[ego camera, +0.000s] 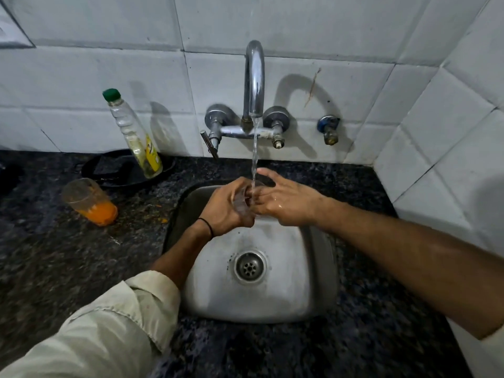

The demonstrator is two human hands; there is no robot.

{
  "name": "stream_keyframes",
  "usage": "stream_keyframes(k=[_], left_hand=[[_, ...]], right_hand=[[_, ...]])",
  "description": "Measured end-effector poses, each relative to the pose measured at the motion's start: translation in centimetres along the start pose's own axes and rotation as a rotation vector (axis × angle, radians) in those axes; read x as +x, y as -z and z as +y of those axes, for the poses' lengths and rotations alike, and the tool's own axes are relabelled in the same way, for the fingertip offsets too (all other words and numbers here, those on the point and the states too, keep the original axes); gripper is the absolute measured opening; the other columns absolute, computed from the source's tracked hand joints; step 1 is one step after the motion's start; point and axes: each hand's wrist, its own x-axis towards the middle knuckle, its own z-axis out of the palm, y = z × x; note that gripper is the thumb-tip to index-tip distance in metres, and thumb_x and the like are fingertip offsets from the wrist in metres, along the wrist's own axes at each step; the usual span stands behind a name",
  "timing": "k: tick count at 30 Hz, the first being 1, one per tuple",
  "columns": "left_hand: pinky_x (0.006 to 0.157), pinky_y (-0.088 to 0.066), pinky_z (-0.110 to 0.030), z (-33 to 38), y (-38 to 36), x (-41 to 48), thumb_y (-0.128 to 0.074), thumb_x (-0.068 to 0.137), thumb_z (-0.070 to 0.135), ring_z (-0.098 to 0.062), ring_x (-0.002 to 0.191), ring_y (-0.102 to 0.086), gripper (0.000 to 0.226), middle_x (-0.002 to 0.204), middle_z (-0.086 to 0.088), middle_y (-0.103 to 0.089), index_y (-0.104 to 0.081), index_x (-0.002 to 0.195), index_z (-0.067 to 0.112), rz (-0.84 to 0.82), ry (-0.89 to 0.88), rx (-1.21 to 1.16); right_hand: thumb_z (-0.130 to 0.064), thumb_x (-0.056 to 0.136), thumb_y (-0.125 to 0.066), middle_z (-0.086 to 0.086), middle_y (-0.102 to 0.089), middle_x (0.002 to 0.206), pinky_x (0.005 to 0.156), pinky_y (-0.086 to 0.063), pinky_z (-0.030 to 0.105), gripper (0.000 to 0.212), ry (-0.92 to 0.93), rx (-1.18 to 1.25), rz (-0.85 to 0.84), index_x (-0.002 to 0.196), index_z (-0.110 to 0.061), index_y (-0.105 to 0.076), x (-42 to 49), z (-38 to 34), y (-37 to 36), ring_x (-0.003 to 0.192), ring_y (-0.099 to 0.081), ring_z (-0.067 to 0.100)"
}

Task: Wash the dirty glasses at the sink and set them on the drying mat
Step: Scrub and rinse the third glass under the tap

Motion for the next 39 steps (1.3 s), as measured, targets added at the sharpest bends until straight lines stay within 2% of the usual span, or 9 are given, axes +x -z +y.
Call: stream_keyframes(k=[6, 9, 15, 18, 21, 24, 27, 32, 39], left_hand=[[0.079, -0.053, -0.034, 1.1, 0.1, 0.3, -0.081, 0.063, 0.026, -0.014, 0.092, -0.066, 0.049, 0.097, 0.005, -0.07, -0.061, 0.107, 0.021, 0.107, 0.009, 0.227], [0.065, -0.047, -0.031, 1.5, 0.6, 0.0, -0.083, 0.059, 0.033, -0.022, 0.084, -0.066, 0.049, 0.088, 0.007, -0.067, -0.056, 0.1, 0.027, 0.054, 0.089, 0.481], [0.08, -0.048, -0.038, 5.1, -0.3, 2.3, -0.083, 0.064, 0.044, -0.027, 0.101, -0.066, 0.056, 0.111, -0.004, -0.069, -0.062, 0.113, 0.026, -0.329, 0.215, 1.068], [0.083, -0.048, -0.038, 6.4, -0.1, 3.4, -0.076, 0.067, 0.057, -0.024, 0.105, -0.065, 0.056, 0.116, -0.001, -0.068, -0.063, 0.116, 0.034, -0.443, 0.13, 1.239], [0.091, -0.047, -0.038, 7.2, 0.2, 4.4, -0.076, 0.066, 0.065, -0.024, 0.113, -0.061, 0.066, 0.125, 0.0, -0.062, -0.059, 0.125, 0.042, -0.465, 0.115, 1.188], [0.089, -0.052, -0.035, 6.6, -0.2, 4.3, -0.08, 0.07, 0.055, -0.021, 0.106, -0.062, 0.054, 0.119, 0.003, -0.066, -0.065, 0.118, 0.037, -0.414, 0.12, 0.872], [0.084, -0.051, -0.03, 5.2, -0.8, 3.2, -0.079, 0.077, 0.043, -0.015, 0.101, -0.063, 0.041, 0.113, 0.004, -0.068, -0.069, 0.114, 0.028, -0.34, 0.122, 0.663], [0.067, -0.063, -0.035, 1.0, -0.1, 0.3, -0.079, 0.081, 0.028, -0.014, 0.08, -0.07, 0.035, 0.104, -0.002, -0.07, -0.07, 0.114, 0.02, -0.166, 0.337, 0.266], [0.092, -0.054, -0.044, -2.9, 0.3, -2.6, -0.082, 0.073, 0.024, -0.023, 0.102, -0.069, 0.047, 0.11, -0.008, -0.072, -0.067, 0.117, 0.019, -0.5, 0.62, -0.274]], right_hand=[[-0.01, 0.072, -0.059, 0.01, -0.061, 0.094, 0.08, -0.047, 0.037, 0.015, -0.53, 0.967, -0.085, 0.086, -0.014, -0.063, 4.1, -2.6, 0.2, 0.09, -0.057, 0.023], [-0.023, 0.087, -0.064, 0.005, -0.06, 0.08, 0.071, -0.042, 0.03, 0.015, -0.697, 1.687, 0.249, 0.074, -0.017, -0.062, 3.6, -4.3, 0.9, 0.075, -0.056, 0.017], [-0.042, 0.089, -0.07, 0.006, -0.075, 0.076, 0.066, -0.061, 0.036, 0.031, -1.495, 2.081, 0.828, 0.077, -0.014, -0.073, 6.1, -7.4, -1.2, 0.07, -0.072, 0.019], [-0.035, 0.092, -0.063, 0.017, -0.074, 0.103, 0.071, -0.057, 0.044, 0.029, -1.519, 2.562, 0.939, 0.102, -0.009, -0.07, 6.7, -8.4, -3.9, 0.089, -0.07, 0.031], [-0.037, 0.099, -0.046, 0.009, -0.072, 0.081, 0.07, -0.046, 0.034, 0.033, -1.382, 2.911, 1.068, 0.093, -0.013, -0.067, 6.9, -9.6, -6.1, 0.073, -0.064, 0.023], [-0.041, 0.095, -0.054, 0.004, -0.056, 0.062, 0.064, -0.052, 0.029, 0.032, -1.49, 2.955, 1.118, 0.083, -0.013, -0.063, 6.8, -10.2, -7.7, 0.05, -0.052, 0.017], [-0.046, 0.092, -0.06, 0.01, -0.061, 0.082, 0.063, -0.055, 0.035, 0.036, -1.595, 2.923, 1.066, 0.095, -0.01, -0.065, 6.3, -9.9, -8.7, 0.072, -0.058, 0.023], [-0.033, 0.089, -0.066, 0.009, -0.056, 0.061, 0.05, -0.052, 0.032, 0.028, -1.705, 2.531, 0.636, 0.078, -0.008, -0.063, 4.7, -8.5, -9.0, 0.057, -0.058, 0.024], [-0.029, 0.088, -0.063, 0.008, -0.066, 0.054, 0.053, -0.05, 0.032, 0.033, -1.138, 1.553, 0.38, 0.06, -0.012, -0.066, 4.3, -5.6, -5.0, 0.044, -0.061, 0.021]])
